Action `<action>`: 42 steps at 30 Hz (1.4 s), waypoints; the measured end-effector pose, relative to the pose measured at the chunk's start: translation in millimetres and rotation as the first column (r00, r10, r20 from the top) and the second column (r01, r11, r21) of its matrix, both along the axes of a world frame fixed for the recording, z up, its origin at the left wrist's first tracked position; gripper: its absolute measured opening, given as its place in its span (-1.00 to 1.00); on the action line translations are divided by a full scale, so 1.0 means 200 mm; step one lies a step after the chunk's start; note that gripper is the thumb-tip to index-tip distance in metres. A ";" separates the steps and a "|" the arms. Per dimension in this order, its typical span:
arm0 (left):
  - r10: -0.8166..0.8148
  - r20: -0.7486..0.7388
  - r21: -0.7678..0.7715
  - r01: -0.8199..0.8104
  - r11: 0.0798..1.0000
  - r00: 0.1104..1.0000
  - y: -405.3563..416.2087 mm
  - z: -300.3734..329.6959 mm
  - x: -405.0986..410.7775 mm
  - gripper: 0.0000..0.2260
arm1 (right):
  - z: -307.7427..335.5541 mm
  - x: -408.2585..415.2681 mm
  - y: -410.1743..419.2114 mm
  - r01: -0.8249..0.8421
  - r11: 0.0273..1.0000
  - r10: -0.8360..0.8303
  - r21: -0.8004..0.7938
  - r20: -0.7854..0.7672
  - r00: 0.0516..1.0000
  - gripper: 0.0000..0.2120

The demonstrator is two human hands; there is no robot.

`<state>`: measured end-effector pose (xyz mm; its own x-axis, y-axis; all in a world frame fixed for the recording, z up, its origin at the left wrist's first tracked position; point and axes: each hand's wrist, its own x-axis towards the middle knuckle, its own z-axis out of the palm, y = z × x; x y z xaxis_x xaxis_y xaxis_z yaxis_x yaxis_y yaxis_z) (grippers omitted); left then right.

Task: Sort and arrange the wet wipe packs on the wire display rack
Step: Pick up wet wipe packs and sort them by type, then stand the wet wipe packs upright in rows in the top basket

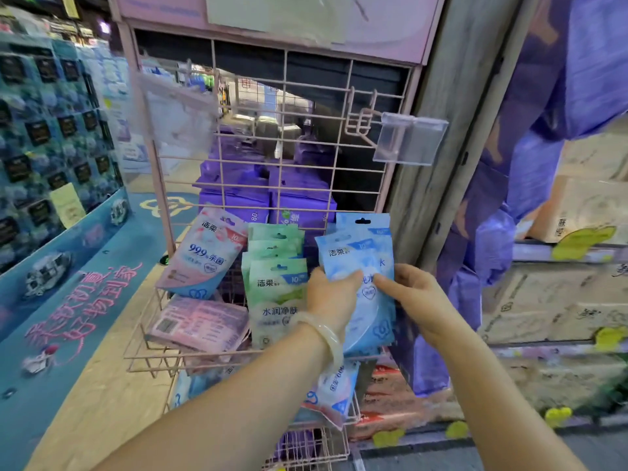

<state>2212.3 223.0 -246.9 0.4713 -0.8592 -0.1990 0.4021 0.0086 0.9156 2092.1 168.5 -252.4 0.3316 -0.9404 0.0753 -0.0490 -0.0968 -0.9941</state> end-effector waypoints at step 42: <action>0.191 0.795 0.016 -0.336 0.942 0.576 0.46 -0.16 0.92 -0.73 | 0.02 0.55 0.48 -0.508 0.662 0.183 -0.551 -0.538 0.823 -0.83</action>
